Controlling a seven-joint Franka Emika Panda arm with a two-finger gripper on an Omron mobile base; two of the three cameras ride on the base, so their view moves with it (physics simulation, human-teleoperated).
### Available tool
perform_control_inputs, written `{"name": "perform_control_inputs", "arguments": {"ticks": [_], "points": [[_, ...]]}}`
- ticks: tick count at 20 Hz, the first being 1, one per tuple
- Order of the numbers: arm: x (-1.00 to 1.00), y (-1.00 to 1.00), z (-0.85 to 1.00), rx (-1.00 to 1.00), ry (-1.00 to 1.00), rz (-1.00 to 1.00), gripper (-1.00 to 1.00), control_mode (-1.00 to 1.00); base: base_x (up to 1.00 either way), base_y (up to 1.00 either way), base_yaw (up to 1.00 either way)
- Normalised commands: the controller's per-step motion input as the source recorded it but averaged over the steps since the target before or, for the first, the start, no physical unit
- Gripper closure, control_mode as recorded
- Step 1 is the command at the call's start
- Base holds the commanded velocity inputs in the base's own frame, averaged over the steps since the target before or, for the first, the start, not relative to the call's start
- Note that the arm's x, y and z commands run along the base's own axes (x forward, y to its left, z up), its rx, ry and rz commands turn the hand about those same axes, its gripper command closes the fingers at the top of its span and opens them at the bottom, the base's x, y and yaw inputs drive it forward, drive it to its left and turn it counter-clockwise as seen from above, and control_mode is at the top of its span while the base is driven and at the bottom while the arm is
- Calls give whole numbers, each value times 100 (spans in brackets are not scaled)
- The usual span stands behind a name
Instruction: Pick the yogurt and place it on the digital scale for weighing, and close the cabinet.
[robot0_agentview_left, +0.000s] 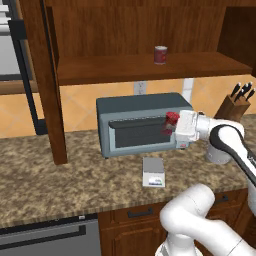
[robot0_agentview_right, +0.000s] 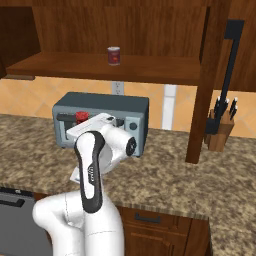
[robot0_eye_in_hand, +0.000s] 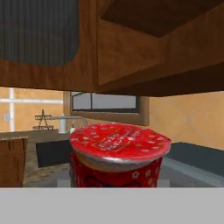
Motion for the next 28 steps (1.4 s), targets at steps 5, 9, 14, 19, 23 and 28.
{"name": "perform_control_inputs", "arguments": {"ticks": [5,9,14,19,23,28], "points": [[10,-9,-68,-7,-1,5,100,-100,0,0,0],[25,0,-68,-7,0,-2,100,-100,0,0,0],[17,0,-65,-6,0,-1,100,-100,0,0,0],[24,0,-49,-1,0,0,100,-100,0,0,0],[24,0,-50,0,2,0,100,-100,0,0,0],[17,0,-49,0,0,1,100,-100,0,0,0]]}}
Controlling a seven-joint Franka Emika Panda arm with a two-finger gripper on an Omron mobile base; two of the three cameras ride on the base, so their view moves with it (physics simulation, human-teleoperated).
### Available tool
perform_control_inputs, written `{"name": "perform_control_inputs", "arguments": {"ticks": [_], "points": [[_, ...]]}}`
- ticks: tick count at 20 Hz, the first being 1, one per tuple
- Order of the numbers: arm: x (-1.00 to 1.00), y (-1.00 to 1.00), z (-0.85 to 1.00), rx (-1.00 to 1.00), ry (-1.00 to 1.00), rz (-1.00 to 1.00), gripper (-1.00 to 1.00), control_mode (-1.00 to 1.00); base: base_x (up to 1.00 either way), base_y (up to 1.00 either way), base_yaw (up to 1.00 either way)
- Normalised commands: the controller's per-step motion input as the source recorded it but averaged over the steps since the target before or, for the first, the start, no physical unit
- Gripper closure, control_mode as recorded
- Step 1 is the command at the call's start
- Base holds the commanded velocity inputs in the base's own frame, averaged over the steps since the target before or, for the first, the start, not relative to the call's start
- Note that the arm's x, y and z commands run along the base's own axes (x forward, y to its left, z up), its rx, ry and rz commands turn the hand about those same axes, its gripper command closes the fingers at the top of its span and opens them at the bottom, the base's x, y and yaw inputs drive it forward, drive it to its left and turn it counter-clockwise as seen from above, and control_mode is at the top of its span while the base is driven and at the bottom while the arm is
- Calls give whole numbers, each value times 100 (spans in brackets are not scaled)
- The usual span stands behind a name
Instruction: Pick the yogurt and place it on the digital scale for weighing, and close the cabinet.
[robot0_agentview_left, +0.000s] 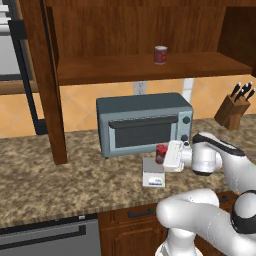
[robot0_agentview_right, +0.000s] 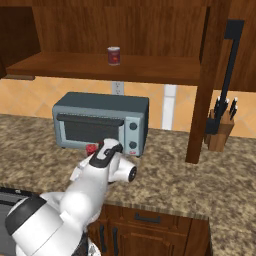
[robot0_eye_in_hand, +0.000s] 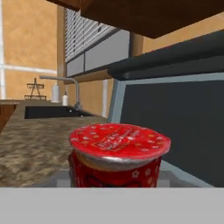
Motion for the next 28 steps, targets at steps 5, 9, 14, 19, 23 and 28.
{"name": "perform_control_inputs", "arguments": {"ticks": [5,9,14,19,23,28], "points": [[16,0,-44,0,0,0,100,-100,0,0,0],[19,0,-37,0,0,0,100,-100,0,0,0],[18,24,-25,-1,0,0,100,-100,0,0,0],[0,20,-17,0,0,0,100,-100,0,0,0],[-23,14,-6,2,0,0,100,-100,0,0,0],[-31,28,0,1,0,0,100,-100,0,0,0]]}}
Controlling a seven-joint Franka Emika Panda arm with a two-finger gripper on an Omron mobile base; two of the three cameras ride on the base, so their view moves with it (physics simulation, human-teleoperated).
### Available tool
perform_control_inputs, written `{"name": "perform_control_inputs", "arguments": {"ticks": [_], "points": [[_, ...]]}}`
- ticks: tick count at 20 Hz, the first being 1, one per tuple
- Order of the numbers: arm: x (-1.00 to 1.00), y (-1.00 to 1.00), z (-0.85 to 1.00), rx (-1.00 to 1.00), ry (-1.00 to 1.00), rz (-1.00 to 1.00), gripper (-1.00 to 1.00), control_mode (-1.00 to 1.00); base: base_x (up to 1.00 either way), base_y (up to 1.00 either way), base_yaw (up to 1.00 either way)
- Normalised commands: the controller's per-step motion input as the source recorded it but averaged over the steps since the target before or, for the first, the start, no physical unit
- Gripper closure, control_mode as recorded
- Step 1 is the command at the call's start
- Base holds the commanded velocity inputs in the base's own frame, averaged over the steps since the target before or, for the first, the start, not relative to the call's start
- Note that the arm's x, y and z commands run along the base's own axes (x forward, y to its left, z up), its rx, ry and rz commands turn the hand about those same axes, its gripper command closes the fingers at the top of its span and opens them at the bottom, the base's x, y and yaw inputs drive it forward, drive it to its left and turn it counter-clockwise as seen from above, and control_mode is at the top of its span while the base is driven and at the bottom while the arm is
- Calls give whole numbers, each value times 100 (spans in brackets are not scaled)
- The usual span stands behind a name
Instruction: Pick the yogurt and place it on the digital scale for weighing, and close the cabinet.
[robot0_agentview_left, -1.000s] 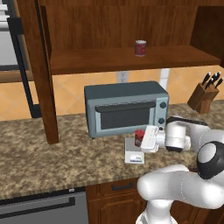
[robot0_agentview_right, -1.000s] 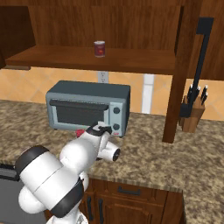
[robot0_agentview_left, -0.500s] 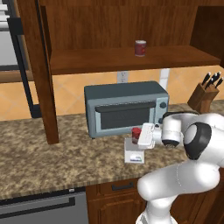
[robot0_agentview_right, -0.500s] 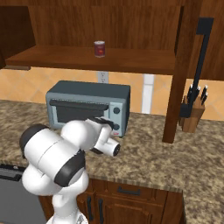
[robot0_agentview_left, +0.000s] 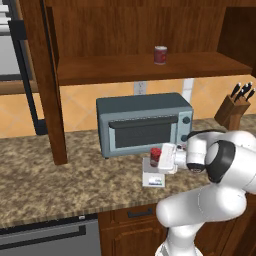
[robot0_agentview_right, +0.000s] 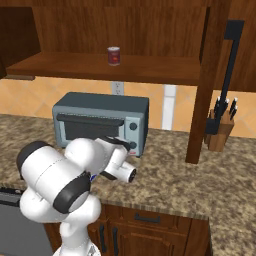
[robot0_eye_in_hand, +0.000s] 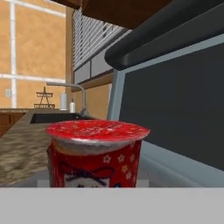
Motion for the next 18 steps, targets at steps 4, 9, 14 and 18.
{"name": "perform_control_inputs", "arguments": {"ticks": [4,9,14,18], "points": [[7,1,-1,0,-5,0,-100,-100,0,0,0],[-3,5,0,0,-4,0,-100,-100,0,0,0],[-6,-4,0,0,-3,0,-100,-100,0,0,0],[-21,-26,0,0,-7,0,-100,-100,0,0,0]]}}
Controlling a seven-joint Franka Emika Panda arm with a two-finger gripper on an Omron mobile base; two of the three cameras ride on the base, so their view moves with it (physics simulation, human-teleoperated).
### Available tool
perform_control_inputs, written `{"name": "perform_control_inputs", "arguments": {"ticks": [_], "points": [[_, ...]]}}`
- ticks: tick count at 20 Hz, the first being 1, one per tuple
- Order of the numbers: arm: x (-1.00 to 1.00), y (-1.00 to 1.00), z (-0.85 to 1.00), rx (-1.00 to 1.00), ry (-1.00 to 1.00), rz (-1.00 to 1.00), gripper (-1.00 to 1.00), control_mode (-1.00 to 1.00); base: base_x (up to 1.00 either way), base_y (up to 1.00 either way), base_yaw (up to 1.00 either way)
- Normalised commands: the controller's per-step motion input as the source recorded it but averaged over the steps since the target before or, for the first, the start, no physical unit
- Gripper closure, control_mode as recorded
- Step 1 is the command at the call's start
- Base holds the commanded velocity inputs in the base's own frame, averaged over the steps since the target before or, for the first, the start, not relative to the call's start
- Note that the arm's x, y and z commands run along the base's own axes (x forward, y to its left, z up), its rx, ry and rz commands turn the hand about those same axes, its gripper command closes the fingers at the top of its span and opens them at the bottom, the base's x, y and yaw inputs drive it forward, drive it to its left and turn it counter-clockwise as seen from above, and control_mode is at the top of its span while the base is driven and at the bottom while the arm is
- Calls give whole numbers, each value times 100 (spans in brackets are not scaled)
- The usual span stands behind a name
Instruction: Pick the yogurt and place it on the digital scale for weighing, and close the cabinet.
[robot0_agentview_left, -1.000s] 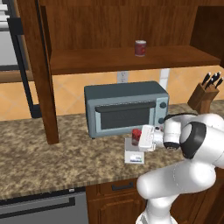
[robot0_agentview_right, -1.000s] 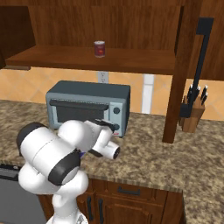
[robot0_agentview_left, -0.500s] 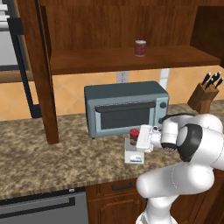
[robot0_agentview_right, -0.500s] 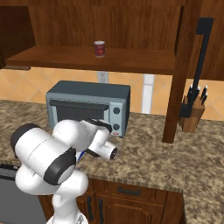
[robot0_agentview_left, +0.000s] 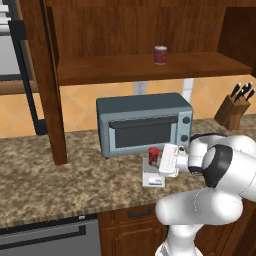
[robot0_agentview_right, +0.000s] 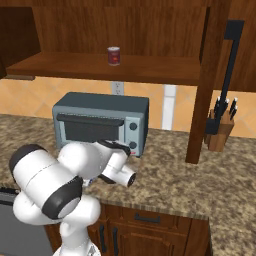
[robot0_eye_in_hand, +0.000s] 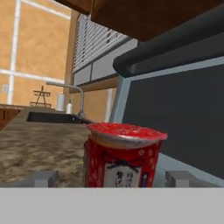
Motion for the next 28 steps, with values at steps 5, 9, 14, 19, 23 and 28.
{"name": "perform_control_inputs", "arguments": {"ticks": [5,9,14,19,23,28], "points": [[-45,-41,15,2,-17,0,-100,-100,0,0,0],[-57,-60,85,5,-41,0,-100,-100,0,0,0],[-43,-71,97,8,-35,0,-100,-100,0,0,0],[-57,-100,100,22,-42,-2,-100,-100,0,0,0],[-56,-97,99,19,-37,-4,-100,-100,0,0,0],[-65,-92,99,17,-33,-8,-100,-100,0,0,0]]}}
